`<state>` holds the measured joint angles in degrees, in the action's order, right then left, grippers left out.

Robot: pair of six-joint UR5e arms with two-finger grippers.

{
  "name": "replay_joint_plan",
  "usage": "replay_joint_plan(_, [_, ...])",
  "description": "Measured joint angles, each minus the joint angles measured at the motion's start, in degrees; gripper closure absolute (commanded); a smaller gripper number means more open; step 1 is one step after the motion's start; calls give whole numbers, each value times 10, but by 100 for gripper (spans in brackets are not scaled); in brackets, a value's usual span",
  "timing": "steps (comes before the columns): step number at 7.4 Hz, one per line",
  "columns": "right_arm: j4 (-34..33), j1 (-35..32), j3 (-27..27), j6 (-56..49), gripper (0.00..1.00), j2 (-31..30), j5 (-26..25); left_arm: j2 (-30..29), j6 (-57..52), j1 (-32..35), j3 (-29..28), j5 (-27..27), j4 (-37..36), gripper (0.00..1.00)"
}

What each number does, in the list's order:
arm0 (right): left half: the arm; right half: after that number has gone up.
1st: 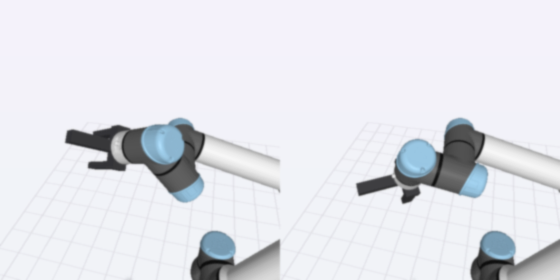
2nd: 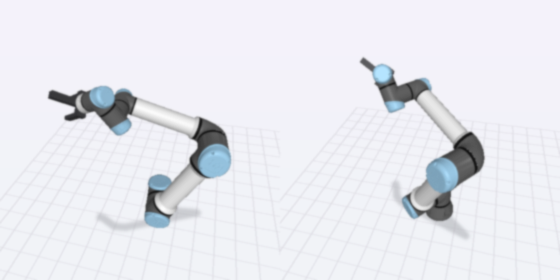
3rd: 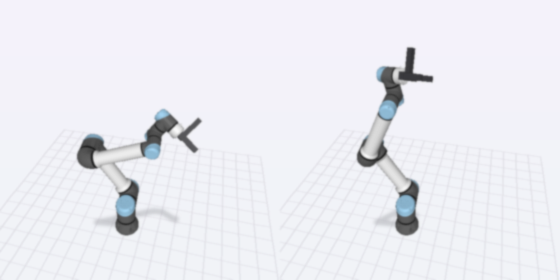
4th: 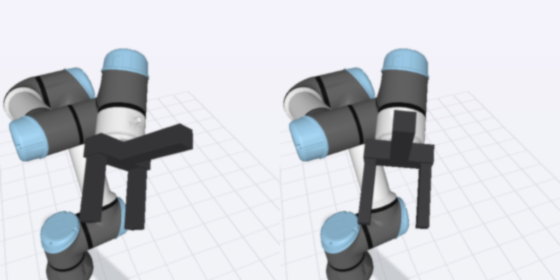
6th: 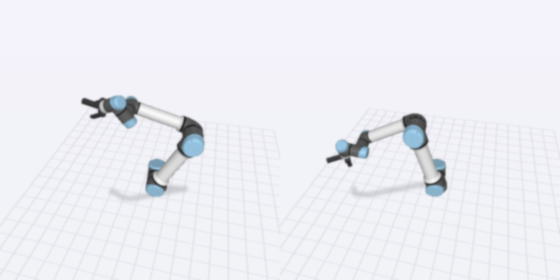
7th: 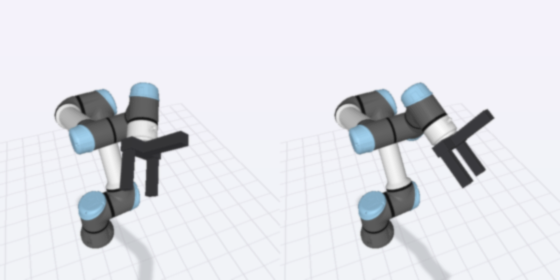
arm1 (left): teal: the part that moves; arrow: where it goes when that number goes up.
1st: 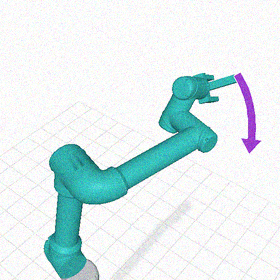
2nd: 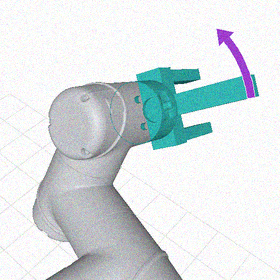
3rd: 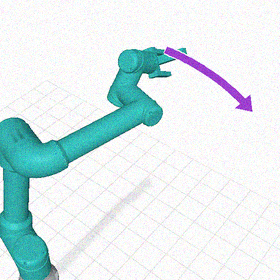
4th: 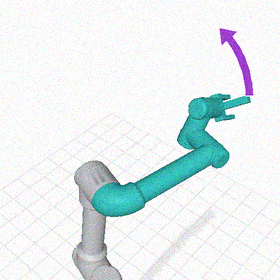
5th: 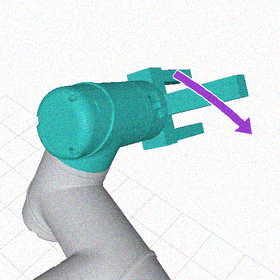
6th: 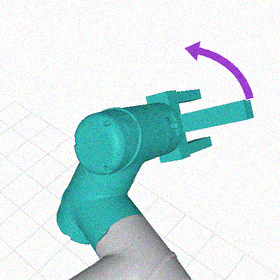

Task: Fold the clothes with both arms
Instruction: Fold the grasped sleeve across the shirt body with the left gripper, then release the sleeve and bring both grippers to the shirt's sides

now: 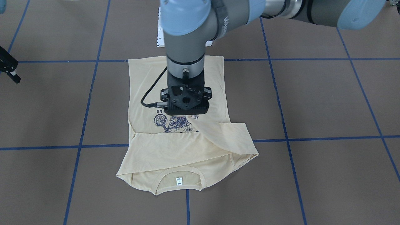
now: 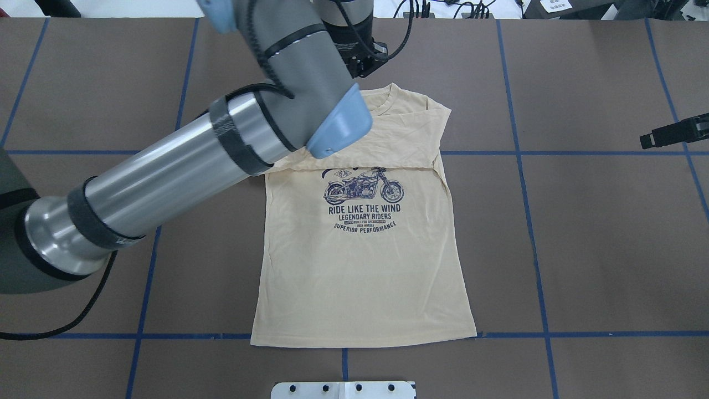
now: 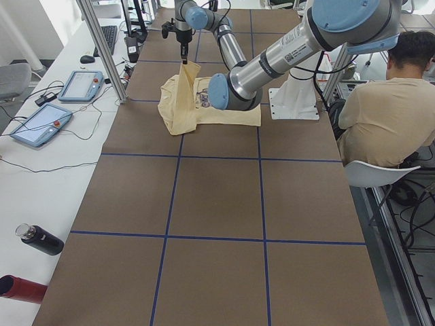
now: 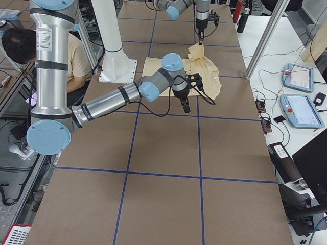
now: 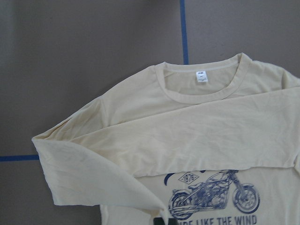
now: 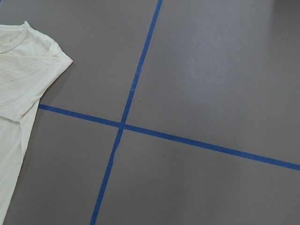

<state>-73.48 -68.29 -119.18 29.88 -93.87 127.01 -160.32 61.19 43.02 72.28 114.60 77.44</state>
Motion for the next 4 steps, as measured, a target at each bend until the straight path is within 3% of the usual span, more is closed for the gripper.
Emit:
replay_joint_plan(2, [0, 0, 0, 0, 0, 0, 0, -48, 78, -30, -134, -5, 110, 100])
replay_joint_plan(3, [0, 0, 0, 1, 0, 0, 0, -69, 137, -45, -188, -7, 178, 20])
replay_joint_plan(4, [0, 0, 0, 2, 0, -1, 0, -85, 194, -57, -227, -10, 242, 1])
